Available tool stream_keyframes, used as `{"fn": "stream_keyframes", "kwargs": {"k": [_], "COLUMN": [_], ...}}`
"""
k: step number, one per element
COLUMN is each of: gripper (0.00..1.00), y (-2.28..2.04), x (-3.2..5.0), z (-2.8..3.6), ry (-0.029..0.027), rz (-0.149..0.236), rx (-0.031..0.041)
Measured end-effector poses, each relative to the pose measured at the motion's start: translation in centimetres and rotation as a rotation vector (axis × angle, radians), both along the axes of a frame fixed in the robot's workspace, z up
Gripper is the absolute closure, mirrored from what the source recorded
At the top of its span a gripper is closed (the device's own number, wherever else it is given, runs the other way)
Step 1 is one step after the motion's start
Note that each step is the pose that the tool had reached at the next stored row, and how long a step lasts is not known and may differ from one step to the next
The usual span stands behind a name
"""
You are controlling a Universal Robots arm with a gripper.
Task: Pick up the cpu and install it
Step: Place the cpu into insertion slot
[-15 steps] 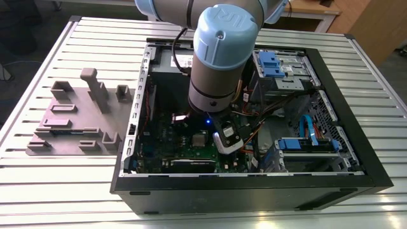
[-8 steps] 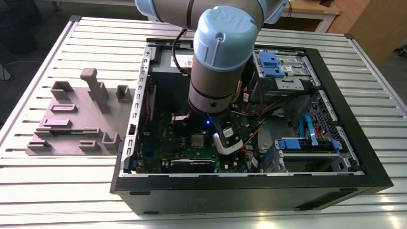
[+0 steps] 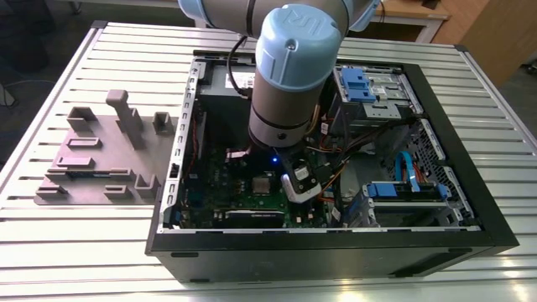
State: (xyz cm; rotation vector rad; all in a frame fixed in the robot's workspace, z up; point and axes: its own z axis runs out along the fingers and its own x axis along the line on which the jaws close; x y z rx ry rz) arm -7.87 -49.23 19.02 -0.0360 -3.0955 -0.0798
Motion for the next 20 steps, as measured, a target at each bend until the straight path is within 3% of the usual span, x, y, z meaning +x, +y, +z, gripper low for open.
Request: {"fn": "stream_keyframes", "kwargs": {"k": [10,20], "gripper": [0.45,0.45], "y": [0.0,0.0], "x": [0.0,0.0], "z": [0.0,1.0], "ry": [0.0,0.0006], "rz": [0.0,0.0], "rx": [0.0001,0.0]}}
